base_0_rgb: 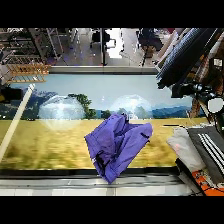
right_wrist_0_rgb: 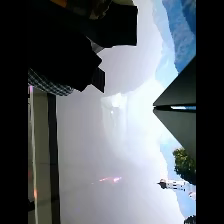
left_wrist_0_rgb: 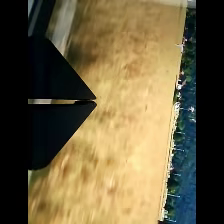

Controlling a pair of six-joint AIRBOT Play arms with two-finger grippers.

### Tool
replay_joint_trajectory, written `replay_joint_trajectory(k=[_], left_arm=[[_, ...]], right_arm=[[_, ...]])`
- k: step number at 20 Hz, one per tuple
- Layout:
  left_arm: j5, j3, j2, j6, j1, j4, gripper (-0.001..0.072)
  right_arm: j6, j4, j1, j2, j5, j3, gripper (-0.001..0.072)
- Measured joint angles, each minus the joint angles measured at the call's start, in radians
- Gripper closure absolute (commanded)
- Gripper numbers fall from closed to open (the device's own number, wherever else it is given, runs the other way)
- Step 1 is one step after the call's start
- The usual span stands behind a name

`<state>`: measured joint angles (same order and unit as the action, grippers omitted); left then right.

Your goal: Fold the clothes and pants, and hang the long-sleeved shirts on hangers.

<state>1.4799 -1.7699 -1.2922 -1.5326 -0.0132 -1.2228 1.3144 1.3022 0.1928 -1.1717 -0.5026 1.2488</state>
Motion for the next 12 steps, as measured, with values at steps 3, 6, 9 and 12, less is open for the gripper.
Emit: replay_joint_trajectory(k=[3, 6, 9, 12], left_arm=[[0.000, 0.000, 0.000, 0.000, 0.000, 0.000, 0.0693], [0.000, 0.000, 0.000, 0.000, 0.000, 0.000, 0.0693], [-0.014, 0.000, -0.001, 0.000, 0.000, 0.000, 0.0692], [-0.040, 0.000, -0.003, 0.000, 0.000, -0.010, 0.0693]], right_arm=[[0.000, 0.000, 0.000, 0.000, 0.000, 0.000, 0.0695], [0.000, 0.000, 0.000, 0.000, 0.000, 0.000, 0.0695], [0.000, 0.000, 0.000, 0.000, 0.000, 0.000, 0.0695], [0.000, 0.000, 0.000, 0.000, 0.000, 0.000, 0.0695]])
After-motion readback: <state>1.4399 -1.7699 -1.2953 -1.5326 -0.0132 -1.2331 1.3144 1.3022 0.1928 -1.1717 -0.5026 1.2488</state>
